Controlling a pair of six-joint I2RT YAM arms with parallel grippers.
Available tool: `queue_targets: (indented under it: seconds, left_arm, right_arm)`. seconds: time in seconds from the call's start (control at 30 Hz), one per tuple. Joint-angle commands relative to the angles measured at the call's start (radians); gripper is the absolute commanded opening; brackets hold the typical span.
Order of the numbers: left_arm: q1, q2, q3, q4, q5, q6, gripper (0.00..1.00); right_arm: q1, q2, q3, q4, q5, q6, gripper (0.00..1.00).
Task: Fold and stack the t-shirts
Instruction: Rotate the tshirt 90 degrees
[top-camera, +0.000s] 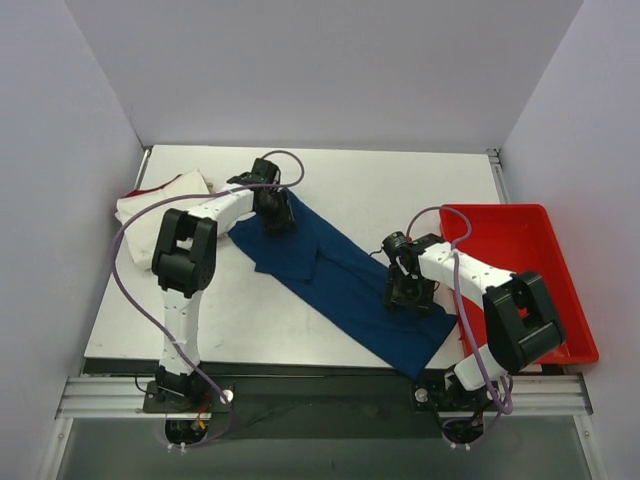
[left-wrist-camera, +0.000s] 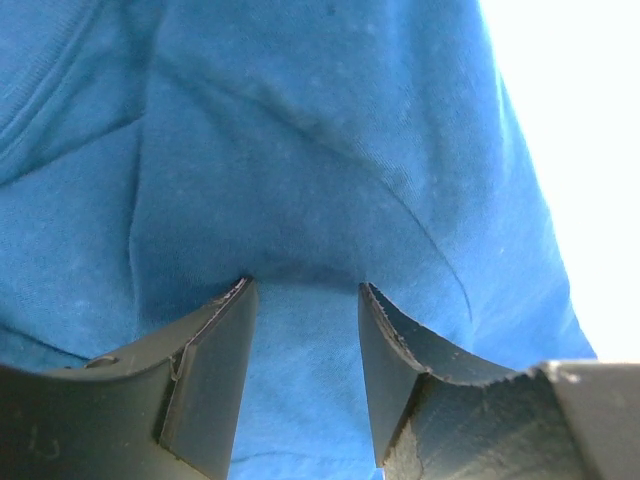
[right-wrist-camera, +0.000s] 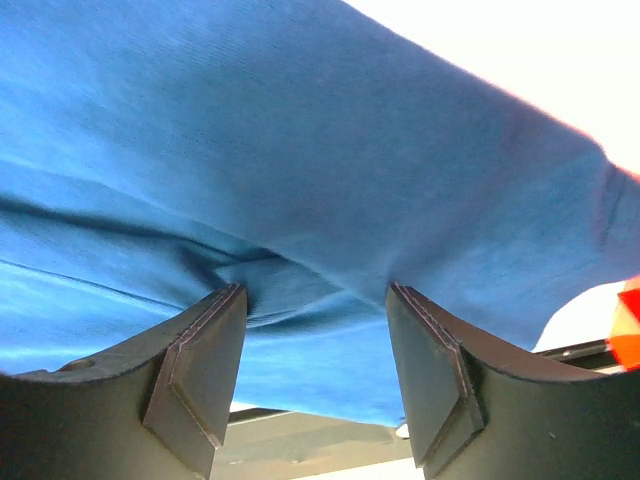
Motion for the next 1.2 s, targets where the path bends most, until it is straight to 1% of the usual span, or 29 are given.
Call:
queue_targets:
  seconds: [0.0, 0.07, 0.1, 0.17, 0.2, 0.33, 0.43, 0.57, 0.63, 0.7, 0.77, 0.8, 0.9, 0.97, 1.03, 1.1, 1.17]
  left_arm:
    - [0.003, 0.162, 0.196, -0.079, -0.055, 0.077, 0.56]
    - [0.001, 0.219, 0.292, -0.127, -0.056, 0.086, 0.56]
    - [0.001, 0.266, 0.392, -0.139, -0.052, 0.089, 0.56]
    - [-0.003, 0.307, 0.477, -0.165, -0.041, 0.103, 0.56]
    - [-0.006, 0.336, 0.542, -0.173, -0.04, 0.107, 0.56]
    - [-0.017, 0.371, 0.667, -0.209, -0.033, 0.121, 0.57]
    - [-0.025, 0.341, 0.693, -0.208, -0.03, 0.109, 0.59]
    - [-0.04, 0.252, 0.683, -0.19, -0.029, 0.095, 0.61]
    - [-0.048, 0.201, 0.669, -0.19, -0.021, 0.087, 0.61]
    - [-0.06, 0.148, 0.62, -0.185, -0.018, 0.072, 0.61]
    - [-0.072, 0.115, 0.572, -0.174, -0.024, 0.058, 0.62]
    - [-0.075, 0.092, 0.51, -0.167, -0.027, 0.051, 0.62]
    - [-0.074, 0.074, 0.399, -0.141, -0.007, 0.015, 0.62]
    - [-0.071, 0.072, 0.353, -0.124, -0.003, -0.009, 0.63]
    - [-0.063, 0.068, 0.283, -0.086, 0.011, -0.034, 0.63]
    - [-0.06, 0.068, 0.244, -0.049, 0.013, -0.043, 0.63]
    - [-0.057, 0.084, 0.232, -0.048, 0.013, -0.043, 0.63]
  right_arm:
    - [0.006, -0.027, 0.027, -0.08, -0.011, 0.077, 0.58]
    - [0.028, -0.023, 0.033, -0.08, -0.026, 0.094, 0.58]
    - [0.037, -0.018, 0.037, -0.083, -0.031, 0.102, 0.58]
    - [0.07, -0.02, 0.05, -0.081, -0.043, 0.132, 0.58]
    - [0.081, -0.021, 0.053, -0.081, -0.072, 0.146, 0.58]
    - [0.159, -0.029, 0.086, -0.089, -0.075, 0.178, 0.58]
    - [0.189, -0.063, 0.111, -0.116, -0.043, 0.178, 0.58]
    - [0.175, -0.176, 0.097, -0.126, 0.006, 0.148, 0.59]
    - [0.144, -0.204, 0.056, -0.127, 0.018, 0.123, 0.59]
    - [0.109, -0.234, 0.002, -0.117, 0.015, 0.096, 0.6]
    - [0.1, -0.259, -0.027, -0.094, 0.02, 0.063, 0.63]
    - [0.097, -0.265, -0.041, -0.065, 0.017, 0.05, 0.65]
    - [0.075, -0.261, -0.091, 0.001, -0.007, 0.014, 0.67]
    - [0.063, -0.242, -0.128, 0.034, -0.02, 0.002, 0.67]
    - [0.057, -0.227, -0.151, 0.089, -0.066, -0.006, 0.67]
    - [0.06, -0.195, -0.177, 0.139, -0.096, -0.003, 0.66]
    - [0.061, -0.166, -0.205, 0.167, -0.138, 0.013, 0.66]
